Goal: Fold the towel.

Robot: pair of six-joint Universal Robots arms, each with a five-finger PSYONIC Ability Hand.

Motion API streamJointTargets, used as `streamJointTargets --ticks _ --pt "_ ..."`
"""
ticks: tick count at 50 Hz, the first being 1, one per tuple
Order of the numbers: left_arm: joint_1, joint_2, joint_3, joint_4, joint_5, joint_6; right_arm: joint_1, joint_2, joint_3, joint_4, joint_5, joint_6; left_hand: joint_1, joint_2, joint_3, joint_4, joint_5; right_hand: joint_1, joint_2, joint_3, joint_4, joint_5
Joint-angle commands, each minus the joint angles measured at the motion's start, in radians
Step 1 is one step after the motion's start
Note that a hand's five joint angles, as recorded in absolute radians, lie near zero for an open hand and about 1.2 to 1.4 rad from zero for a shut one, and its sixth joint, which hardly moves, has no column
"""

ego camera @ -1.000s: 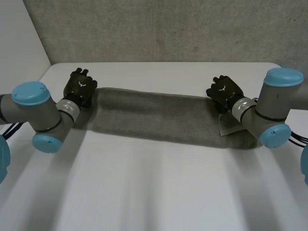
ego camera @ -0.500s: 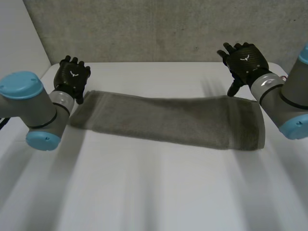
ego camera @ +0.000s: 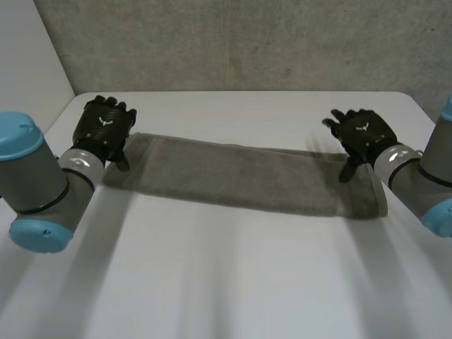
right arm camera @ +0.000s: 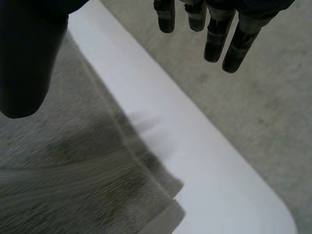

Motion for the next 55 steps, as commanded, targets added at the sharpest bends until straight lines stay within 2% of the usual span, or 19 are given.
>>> streamJointTargets --ticks 1,7,11,20,23,31,33,41,49,55 --pt "-0.001 0.055 -0.088 0.000 0.003 -0.079 -0.012 -0.001 0.059 0.043 0.001 0.002 -0.098 -0.045 -0.049 -0.055 -0.010 -0.077 -0.066 -0.012 -0.058 -0.064" --pt "-0.005 0.064 -0.125 -0.002 0.008 -0.127 -0.029 -0.034 0.152 0.060 -0.003 -0.001 -0.098 -0.045 -0.049 -0.055 -0.010 -0.065 -0.054 -0.012 -0.058 -0.064" --pt "-0.003 0.074 -0.166 0.003 0.011 -0.134 -0.074 -0.117 0.240 0.046 -0.019 -0.010 -0.101 -0.048 -0.049 -0.055 -0.013 -0.033 -0.022 -0.012 -0.058 -0.064" --pt "0.009 0.060 -0.171 0.026 0.012 -0.136 -0.149 -0.137 0.240 0.018 -0.024 -0.003 -0.101 -0.048 -0.049 -0.055 -0.013 0.032 0.043 -0.012 -0.058 -0.064" --pt "0.014 0.058 -0.169 0.027 0.012 -0.136 -0.172 -0.122 0.190 0.015 -0.027 -0.003 -0.101 -0.048 -0.049 -0.055 -0.013 0.032 0.043 -0.012 -0.058 -0.064" --pt "0.015 0.055 -0.169 0.027 0.009 -0.137 -0.172 0.050 -0.100 0.058 -0.019 0.016 -0.104 -0.051 -0.049 -0.055 -0.016 0.088 0.099 -0.012 -0.058 -0.054" --pt "0.014 0.055 -0.172 0.027 0.011 -0.137 -0.175 0.122 -0.231 0.127 -0.035 0.019 -0.104 -0.051 -0.049 -0.055 -0.016 0.134 0.145 -0.012 -0.058 -0.007" --pt "0.003 0.055 -0.181 0.027 0.009 -0.137 -0.180 0.309 -0.517 0.274 -0.091 0.063 -0.107 -0.054 -0.049 -0.055 -0.019 0.316 0.327 -0.012 -0.058 0.175" --pt "-0.001 0.054 -0.183 0.027 0.009 -0.137 -0.189 0.445 -0.689 0.342 -0.142 0.169 -0.107 -0.054 -0.049 -0.055 -0.019 0.372 0.383 -0.012 -0.058 0.231" --pt "-0.001 0.054 -0.186 0.027 0.011 -0.137 -0.193 0.513 -0.760 0.389 -0.148 0.195 -0.107 -0.054 -0.049 -0.055 -0.019 0.373 0.383 -0.012 -0.058 0.231"
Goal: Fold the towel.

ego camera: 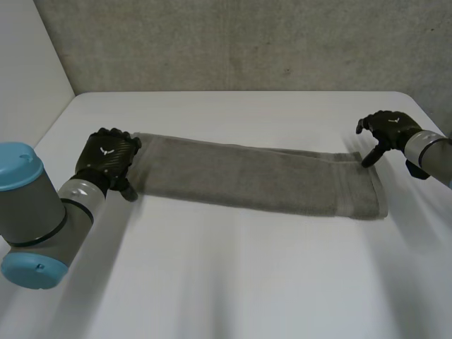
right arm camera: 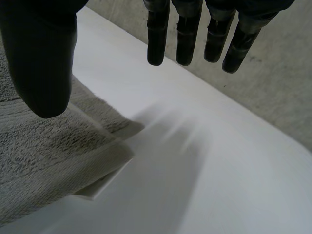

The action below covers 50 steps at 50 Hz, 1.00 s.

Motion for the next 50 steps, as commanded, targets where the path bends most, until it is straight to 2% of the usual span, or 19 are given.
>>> streamJointTargets --ticks 1,12,25,37,42,44,50 --pt "-0.001 -0.001 -0.002 0.000 0.002 0.000 -0.006 0.071 -0.075 0.046 -0.011 0.038 -0.106 -0.050 -0.049 -0.056 -0.018 0.020 0.026 -0.012 -0.058 0.007" --pt "-0.001 -0.002 -0.004 -0.002 0.002 0.000 -0.035 0.100 -0.092 0.060 -0.005 0.038 -0.109 -0.053 -0.049 -0.056 -0.021 0.035 0.040 -0.012 -0.058 0.022" --pt "-0.001 -0.002 -0.004 -0.002 0.002 0.000 -0.053 0.115 -0.075 0.075 -0.015 0.037 -0.109 -0.053 -0.049 -0.056 -0.021 0.249 0.254 -0.012 -0.058 0.236" --pt "-0.001 -0.002 -0.010 -0.002 0.002 0.002 -0.058 0.129 -0.065 0.077 -0.018 0.031 -0.109 -0.053 -0.049 -0.056 -0.021 0.263 0.269 -0.012 -0.058 0.251" --pt "-0.001 -0.002 -0.010 -0.002 0.002 0.002 -0.059 0.126 -0.065 0.075 -0.029 0.030 -0.109 -0.053 -0.049 -0.056 -0.021 0.472 0.478 -0.012 -0.058 0.459" --pt "-0.001 -0.002 -0.010 0.000 0.002 0.002 -0.056 0.121 -0.063 0.070 -0.058 0.030 -0.109 -0.053 -0.049 -0.056 -0.021 0.659 0.665 -0.012 -0.058 0.646" --pt "-0.001 -0.002 -0.010 0.000 0.002 0.002 -0.049 0.115 -0.054 0.066 -0.090 0.030 -0.109 -0.053 -0.049 -0.056 -0.021 0.865 0.871 -0.012 -0.058 0.853"
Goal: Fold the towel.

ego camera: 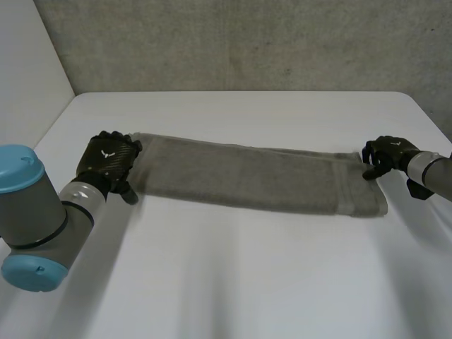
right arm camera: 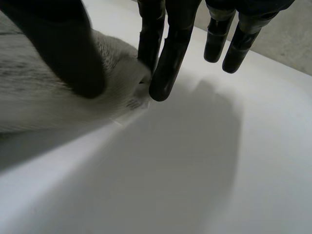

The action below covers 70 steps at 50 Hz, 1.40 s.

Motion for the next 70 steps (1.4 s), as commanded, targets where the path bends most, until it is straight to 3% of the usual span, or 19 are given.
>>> streamJointTargets --ticks 1,15,25,43,45,46,47,48,49,58,70 --pt "0.000 0.001 0.000 0.000 0.000 0.000 0.008 -0.010 0.012 -0.007 -0.042 -0.002 -0.110 -0.052 -0.049 -0.056 -0.017 0.253 0.204 -0.012 -0.058 0.244" --pt "0.000 0.001 -0.001 0.000 0.000 0.000 0.032 -0.052 0.089 -0.118 -0.042 -0.006 -0.110 -0.052 -0.049 -0.056 -0.017 0.270 0.221 -0.012 -0.058 0.262" --pt "-0.002 0.000 -0.005 0.000 0.000 0.000 0.057 -0.076 0.072 -0.286 -0.001 0.017 -0.110 -0.052 -0.049 -0.056 -0.017 0.270 0.221 -0.012 -0.058 0.262" --pt "-0.003 0.000 -0.005 0.000 0.000 0.000 0.060 0.020 -0.028 -0.294 0.071 0.014 -0.110 -0.052 -0.049 -0.056 -0.017 0.270 0.221 -0.012 -0.058 0.262" --pt "-0.003 0.000 -0.005 0.000 0.000 0.000 0.060 0.027 -0.028 -0.294 0.071 0.011 -0.110 -0.052 -0.049 -0.056 -0.017 0.148 0.099 -0.012 -0.058 0.139" --pt "-0.003 0.000 -0.005 0.000 0.000 0.000 0.060 0.028 -0.025 -0.293 0.073 0.007 -0.110 -0.052 -0.049 -0.056 -0.017 -0.262 -0.311 -0.012 -0.058 -0.270" --pt "-0.003 0.000 -0.005 0.000 0.000 0.000 0.060 0.028 -0.025 -0.293 0.073 0.007 -0.110 -0.052 -0.049 -0.056 -0.017 -0.266 -0.315 -0.012 -0.058 -0.274" --pt "-0.003 0.000 -0.005 0.000 0.000 0.000 0.060 0.028 -0.020 -0.293 0.074 0.007 -0.110 -0.052 -0.049 -0.056 -0.017 -0.714 -0.763 -0.012 -0.058 -0.722" --pt "-0.003 0.000 -0.006 0.000 -0.002 0.000 0.060 0.025 -0.017 -0.291 0.082 0.007 -0.110 -0.052 -0.049 -0.056 -0.017 -1.044 -1.093 -0.012 -0.058 -0.960" --pt "-0.008 0.000 -0.008 0.000 -0.002 0.000 0.062 -0.078 0.067 -0.296 0.108 0.007 -0.113 -0.055 -0.049 -0.056 -0.020 -1.126 -1.175 -0.012 -0.058 -0.960" --pt "-0.009 0.001 -0.012 0.000 -0.003 0.000 0.051 -0.479 0.502 -0.293 0.088 0.006 -0.119 -0.060 -0.049 -0.056 -0.026 -1.118 -1.167 -0.012 -0.058 -0.960"
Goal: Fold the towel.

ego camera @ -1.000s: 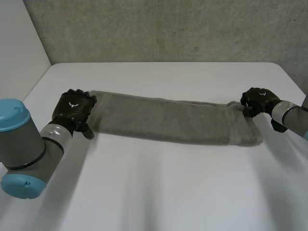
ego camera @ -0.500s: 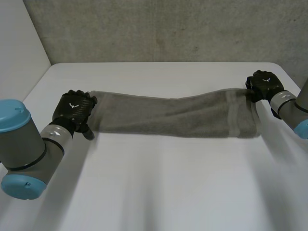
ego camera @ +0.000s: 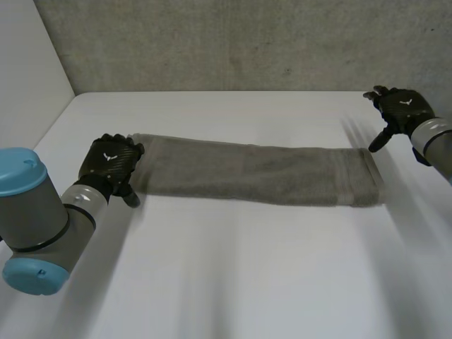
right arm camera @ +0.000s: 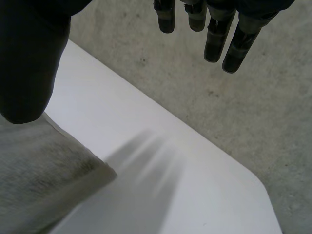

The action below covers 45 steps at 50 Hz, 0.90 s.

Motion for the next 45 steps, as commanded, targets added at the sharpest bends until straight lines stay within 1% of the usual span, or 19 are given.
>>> streamJointTargets --ticks 1,2,4,7,9,10,11,13,16,18,19,20,21,23,24,29,31,33,45 --pt "-0.002 0.003 -0.001 0.000 -0.001 0.000 -0.012 -0.239 0.312 0.002 -0.014 -0.003 -0.119 -0.057 -0.049 -0.056 -0.021 -0.081 -0.071 -0.012 -0.058 -0.063" --pt "-0.002 0.003 -0.003 0.000 -0.004 -0.002 -0.012 -0.239 0.313 0.002 -0.014 -0.003 -0.122 -0.060 -0.049 -0.056 -0.024 -0.081 -0.071 -0.012 -0.058 -0.063" --pt "-0.002 0.004 -0.003 0.000 -0.004 -0.002 -0.013 -0.283 0.409 0.008 -0.013 -0.006 -0.119 -0.057 -0.049 -0.056 -0.021 -0.064 -0.054 -0.012 -0.058 -0.063" --pt "0.000 0.009 -0.003 -0.002 -0.007 -0.006 -0.013 -0.302 0.457 0.008 -0.014 -0.006 -0.122 -0.060 -0.049 -0.056 -0.024 -0.055 -0.045 -0.012 -0.058 -0.063" --pt "-0.002 0.015 -0.003 -0.003 -0.009 -0.020 -0.016 -0.346 0.548 0.007 -0.016 -0.020 -0.122 -0.060 -0.049 -0.056 -0.024 0.024 0.034 -0.012 -0.058 -0.063" --pt "-0.005 0.020 -0.006 -0.008 -0.009 -0.040 -0.016 -0.346 0.549 0.007 -0.016 -0.020 -0.122 -0.060 -0.049 -0.056 -0.024 0.024 0.034 -0.012 -0.058 -0.063" --pt "-0.005 0.020 -0.006 -0.008 -0.009 -0.040 -0.016 -0.360 0.590 0.001 -0.020 -0.044 -0.122 -0.060 -0.049 -0.056 -0.024 0.086 0.095 -0.012 -0.058 -0.056" --pt "-0.006 0.039 -0.008 -0.011 -0.006 -0.096 -0.018 -0.365 0.630 -0.002 -0.025 -0.077 -0.122 -0.060 -0.049 -0.056 -0.024 0.101 0.111 -0.012 -0.058 -0.041" --pt "-0.006 0.052 -0.008 -0.012 -0.001 -0.129 -0.018 -0.366 0.691 -0.005 -0.035 -0.151 -0.122 -0.060 -0.049 -0.056 -0.024 0.101 0.111 -0.012 -0.058 -0.041" --pt "-0.008 0.070 -0.008 -0.014 0.001 -0.188 -0.022 -0.365 0.713 -0.015 -0.046 -0.173 -0.122 -0.060 -0.049 -0.056 -0.024 0.101 0.111 -0.012 -0.058 -0.041" --pt "-0.008 0.070 -0.008 -0.014 0.001 -0.189 -0.030 -0.363 0.733 -0.036 -0.052 -0.187 -0.122 -0.060 -0.049 -0.056 -0.024 0.112 0.122 -0.012 -0.058 -0.029" --pt "-0.008 0.076 -0.008 -0.017 0.002 -0.215 -0.038 -0.363 0.750 -0.063 -0.054 -0.195 -0.128 -0.066 -0.049 -0.056 -0.030 0.159 0.169 -0.012 -0.058 0.018" --pt "-0.006 0.081 -0.008 -0.020 0.002 -0.236 -0.038 -0.363 0.750 -0.064 -0.054 -0.195 -0.145 -0.083 -0.049 -0.056 -0.047 0.160 0.169 -0.012 -0.058 0.018" --pt "-0.005 0.084 -0.008 -0.021 0.005 -0.251 -0.047 -0.360 0.771 -0.125 -0.054 -0.204 -0.163 -0.101 -0.049 -0.056 -0.065 0.291 0.301 -0.012 -0.058 0.150" --pt "-0.002 0.084 -0.008 -0.025 0.005 -0.262 -0.047 -0.360 0.771 -0.125 -0.054 -0.204 -0.178 -0.116 -0.049 -0.056 -0.080 0.292 0.302 -0.012 -0.058 0.150" --pt "0.006 0.084 -0.006 -0.028 0.007 -0.273 -0.050 -0.349 0.773 -0.182 -0.055 -0.202 -0.225 -0.163 -0.049 -0.056 -0.127 0.345 0.354 -0.012 -0.058 0.203" --pt "0.008 0.084 -0.004 -0.029 0.007 -0.275 -0.050 -0.337 0.768 -0.202 -0.055 -0.204 -0.225 -0.163 -0.049 -0.056 -0.127 0.464 0.474 -0.012 -0.058 0.323" --pt "0.009 0.084 -0.003 -0.034 0.007 -0.278 -0.050 -0.334 0.767 -0.212 -0.054 -0.205 -0.228 -0.166 -0.049 -0.056 -0.130 0.503 0.513 -0.012 -0.058 0.361" --pt "0.011 0.076 0.000 -0.048 0.028 -0.293 -0.041 -0.285 0.753 -0.237 -0.049 -0.212 -0.228 -0.166 -0.049 -0.056 -0.130 0.600 0.610 -0.012 -0.058 0.458"
